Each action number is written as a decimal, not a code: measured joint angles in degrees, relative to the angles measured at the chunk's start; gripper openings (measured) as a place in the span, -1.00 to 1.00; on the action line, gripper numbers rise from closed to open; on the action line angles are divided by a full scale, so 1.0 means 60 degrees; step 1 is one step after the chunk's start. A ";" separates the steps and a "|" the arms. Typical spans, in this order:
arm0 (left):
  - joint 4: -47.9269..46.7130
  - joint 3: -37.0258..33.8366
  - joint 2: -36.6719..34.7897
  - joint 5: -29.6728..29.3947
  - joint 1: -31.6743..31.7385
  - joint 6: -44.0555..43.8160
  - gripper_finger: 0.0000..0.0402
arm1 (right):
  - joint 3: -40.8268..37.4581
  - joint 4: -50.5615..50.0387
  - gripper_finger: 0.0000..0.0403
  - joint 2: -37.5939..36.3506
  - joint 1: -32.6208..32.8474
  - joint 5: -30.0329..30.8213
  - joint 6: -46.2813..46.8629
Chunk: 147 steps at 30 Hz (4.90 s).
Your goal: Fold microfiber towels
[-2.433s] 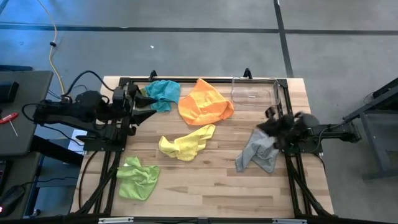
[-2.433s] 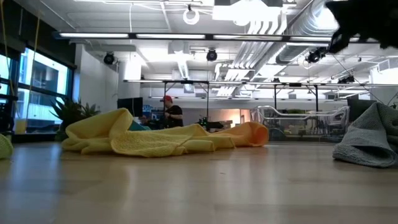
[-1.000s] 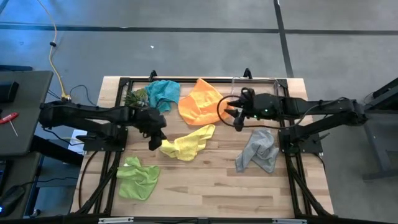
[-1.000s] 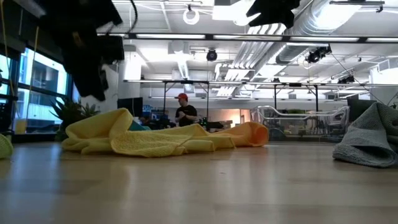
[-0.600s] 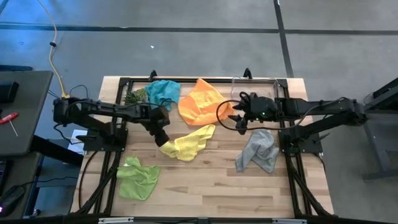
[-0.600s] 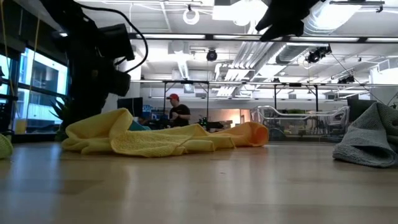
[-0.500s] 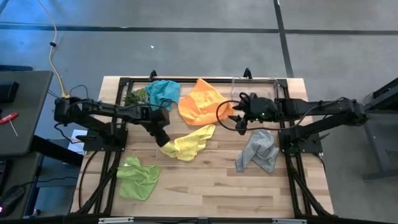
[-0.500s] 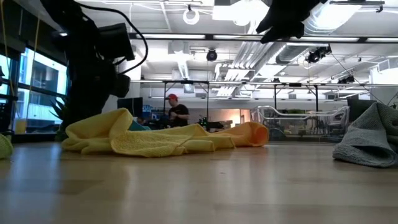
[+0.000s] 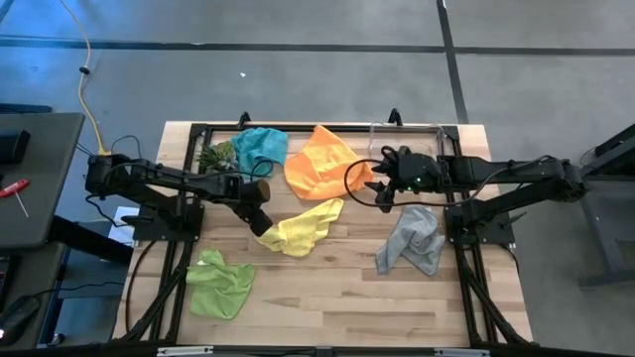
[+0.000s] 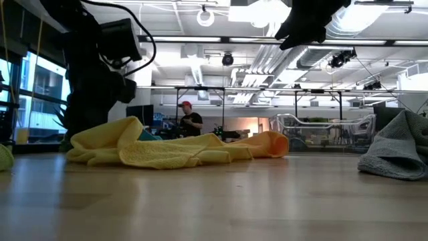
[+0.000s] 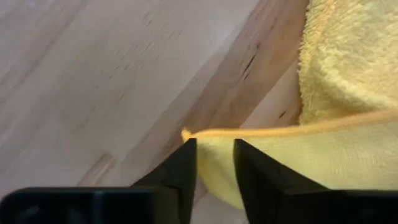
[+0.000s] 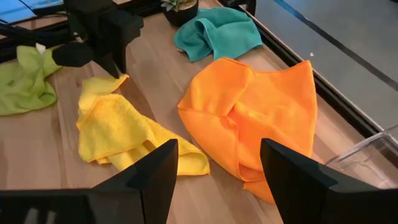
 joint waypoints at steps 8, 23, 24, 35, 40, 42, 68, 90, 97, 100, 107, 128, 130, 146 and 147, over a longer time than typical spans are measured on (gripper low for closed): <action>-0.0120 0.0000 -0.0008 -0.0637 -0.0049 0.0044 -0.03 | -0.0004 0.0035 0.10 0.0000 -0.0177 -0.0001 -0.0015; 0.0382 0.0047 0.1207 -0.0896 -0.0615 -0.0077 -0.03 | -0.0006 0.0058 0.10 0.0004 -0.0221 0.0106 0.0011; 0.0367 0.0045 0.1203 -0.0963 -0.0635 -0.0061 -0.08 | -0.0006 0.0060 0.10 0.0004 -0.0221 0.0106 0.0013; -0.0946 0.0140 -0.0046 -0.0893 -0.0533 0.0989 -0.93 | -0.0007 0.0181 0.10 0.0004 -0.0221 0.0100 0.0213; -0.1837 0.1189 -0.1413 -0.0757 -0.0448 0.1597 -0.98 | -0.0007 0.1113 0.10 0.0010 -0.0221 -0.0940 0.0820; -0.1753 0.1702 -0.1918 -0.0749 -0.0481 0.1811 -0.98 | -0.0007 0.1847 0.10 0.0092 -0.0214 -0.1617 0.0953; 0.0371 0.6477 -0.2658 0.0270 -0.0495 0.6262 -1.00 | -0.0007 0.6998 0.10 0.2573 -0.0146 -0.5632 0.0515; -0.1862 0.6484 -0.2546 0.4174 -0.1467 0.3821 -1.00 | 0.1850 0.6859 0.10 0.6470 -0.0228 -0.6322 -0.2155; -0.2538 0.6481 -0.2468 0.4134 -0.2149 0.4242 -1.00 | 0.2956 0.6847 0.10 0.8009 -0.0214 -0.7563 -0.3003; -0.3106 0.6481 -0.2486 0.3920 -0.2407 0.4672 -1.00 | 0.3423 0.6852 0.10 0.8522 -0.0221 -0.7949 -0.3017; -0.4261 0.6481 -0.2479 0.3722 -0.2715 0.4830 -1.00 | 0.4178 0.6587 0.10 0.9118 0.0039 -0.9059 -0.3542; -0.4467 0.6481 -0.2479 0.2834 -0.3304 0.4575 -1.00 | 0.4520 0.8222 0.10 1.1176 0.1044 -0.7083 -0.2567; -0.4469 0.6481 -0.2479 0.2831 -0.3304 0.4575 -1.00 | 0.4792 0.8308 0.10 1.1494 0.1087 -0.6834 -0.2360; -0.4540 0.6481 -0.2479 0.2835 -0.3304 0.4251 -1.00 | 0.6218 0.7596 -0.04 1.2269 0.1390 -0.6185 -0.2654; -0.4566 0.6483 -0.2479 0.2835 -0.3304 0.4251 -1.00 | 0.6218 0.7446 -0.08 1.2267 0.1353 -0.6184 -0.2700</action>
